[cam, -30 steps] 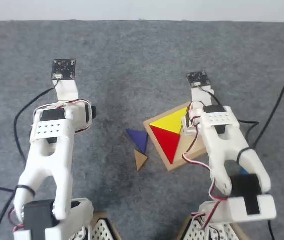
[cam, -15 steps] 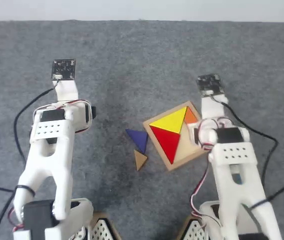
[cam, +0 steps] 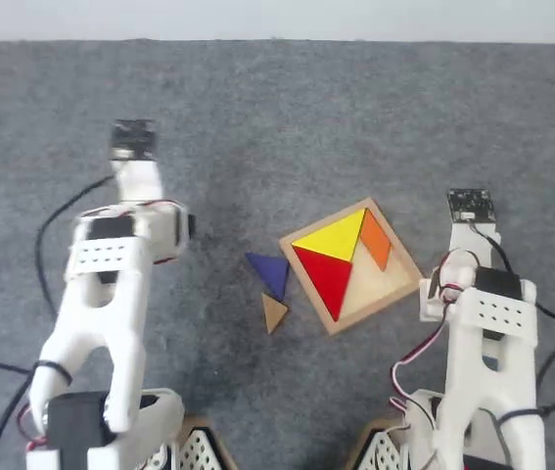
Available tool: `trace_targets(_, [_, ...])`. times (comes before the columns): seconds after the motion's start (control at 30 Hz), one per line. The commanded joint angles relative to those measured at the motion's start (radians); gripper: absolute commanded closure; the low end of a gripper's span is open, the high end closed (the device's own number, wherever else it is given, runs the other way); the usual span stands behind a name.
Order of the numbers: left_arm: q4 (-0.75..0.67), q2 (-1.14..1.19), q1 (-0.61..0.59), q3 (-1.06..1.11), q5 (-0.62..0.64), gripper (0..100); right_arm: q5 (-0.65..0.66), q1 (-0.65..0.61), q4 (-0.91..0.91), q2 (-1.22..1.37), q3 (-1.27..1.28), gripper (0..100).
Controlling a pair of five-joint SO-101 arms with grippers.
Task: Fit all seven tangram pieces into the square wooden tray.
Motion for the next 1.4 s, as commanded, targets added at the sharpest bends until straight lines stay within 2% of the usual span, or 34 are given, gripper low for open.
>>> trace_targets(0.0, [0.054, -0.046, 0.121, -0.004, -0.071, 80, 0.083, 0.102, 0.044, -0.041, -0.006, 88.2])
trace_targets(0.17, [0.057, -0.046, 0.132, -0.004, -0.071, 80, 0.170, 0.243, 0.067, -0.041, -0.006, 88.2])
trace_targets(0.5, [0.023, -0.046, 0.133, 0.024, -0.072, 80, 0.232, 0.349, 0.125, -0.042, 0.003, 88.2])
trace_targets(0.87, [0.006, -0.046, 0.133, 0.039, -0.072, 80, 0.224, 0.360, -0.039, -0.030, 0.106, 88.2])
trace_targets(1.1, [0.006, -0.046, 0.133, 0.039, -0.071, 80, 0.222, 0.452, -0.090, -0.030, 0.092, 88.2])
trace_targets(1.37, [0.006, -0.046, 0.133, 0.039, -0.071, 80, 0.261, 0.455, -0.087, -0.030, 0.092, 88.2])
